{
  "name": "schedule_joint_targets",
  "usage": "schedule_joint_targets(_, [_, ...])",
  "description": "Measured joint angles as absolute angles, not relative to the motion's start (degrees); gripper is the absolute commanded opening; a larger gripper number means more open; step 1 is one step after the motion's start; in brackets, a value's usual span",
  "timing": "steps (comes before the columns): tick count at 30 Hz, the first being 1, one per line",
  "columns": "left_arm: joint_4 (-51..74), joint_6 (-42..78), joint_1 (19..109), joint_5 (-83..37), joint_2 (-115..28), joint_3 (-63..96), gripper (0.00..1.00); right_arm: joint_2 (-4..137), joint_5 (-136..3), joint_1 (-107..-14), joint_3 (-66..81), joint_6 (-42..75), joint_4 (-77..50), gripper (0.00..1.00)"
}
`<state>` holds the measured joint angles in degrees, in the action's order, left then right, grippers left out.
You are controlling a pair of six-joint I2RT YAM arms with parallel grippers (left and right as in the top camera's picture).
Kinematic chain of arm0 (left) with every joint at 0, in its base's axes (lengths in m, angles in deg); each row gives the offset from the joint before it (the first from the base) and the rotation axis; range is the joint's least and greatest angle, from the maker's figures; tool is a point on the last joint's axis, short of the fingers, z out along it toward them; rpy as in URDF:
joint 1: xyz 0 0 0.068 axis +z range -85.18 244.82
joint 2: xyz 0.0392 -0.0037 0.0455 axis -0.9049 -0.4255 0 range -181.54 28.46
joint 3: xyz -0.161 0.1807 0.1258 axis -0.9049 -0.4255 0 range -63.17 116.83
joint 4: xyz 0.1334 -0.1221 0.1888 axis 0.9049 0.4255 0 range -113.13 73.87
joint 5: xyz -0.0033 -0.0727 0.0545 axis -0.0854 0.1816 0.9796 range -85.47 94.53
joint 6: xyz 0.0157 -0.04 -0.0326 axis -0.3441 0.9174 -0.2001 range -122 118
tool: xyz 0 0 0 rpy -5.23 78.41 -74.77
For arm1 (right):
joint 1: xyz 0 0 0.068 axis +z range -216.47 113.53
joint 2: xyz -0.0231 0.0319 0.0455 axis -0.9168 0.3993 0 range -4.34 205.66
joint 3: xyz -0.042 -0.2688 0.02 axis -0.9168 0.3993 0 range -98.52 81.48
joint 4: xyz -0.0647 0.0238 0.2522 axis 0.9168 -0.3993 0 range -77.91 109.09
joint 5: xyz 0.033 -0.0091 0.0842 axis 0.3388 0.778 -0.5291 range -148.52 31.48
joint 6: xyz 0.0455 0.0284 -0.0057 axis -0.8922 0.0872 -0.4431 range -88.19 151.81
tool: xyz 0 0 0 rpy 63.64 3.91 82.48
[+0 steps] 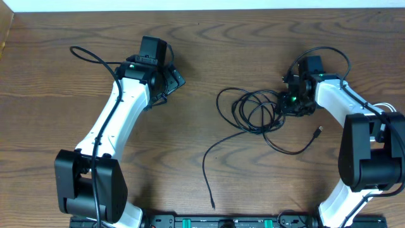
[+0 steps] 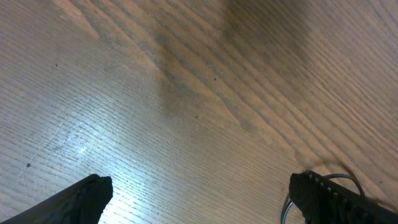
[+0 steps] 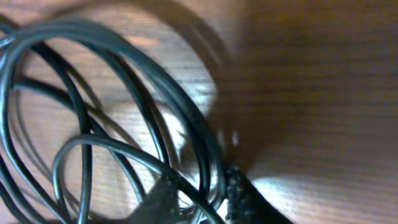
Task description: Untangle cables
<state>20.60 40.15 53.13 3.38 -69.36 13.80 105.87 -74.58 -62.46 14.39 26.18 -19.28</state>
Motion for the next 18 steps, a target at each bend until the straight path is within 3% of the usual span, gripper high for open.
schedule_joint_targets(11, [20.6, 40.2, 53.1, 3.4, -69.4, 13.8, 0.98, 106.1, -81.5, -61.6, 14.5, 28.3, -16.9, 0.01])
schedule_joint_targets(18, [20.6, 40.2, 53.1, 3.4, -69.4, 13.8, 0.98, 91.0, -95.1, -61.5, 15.4, 34.1, -17.2, 0.01])
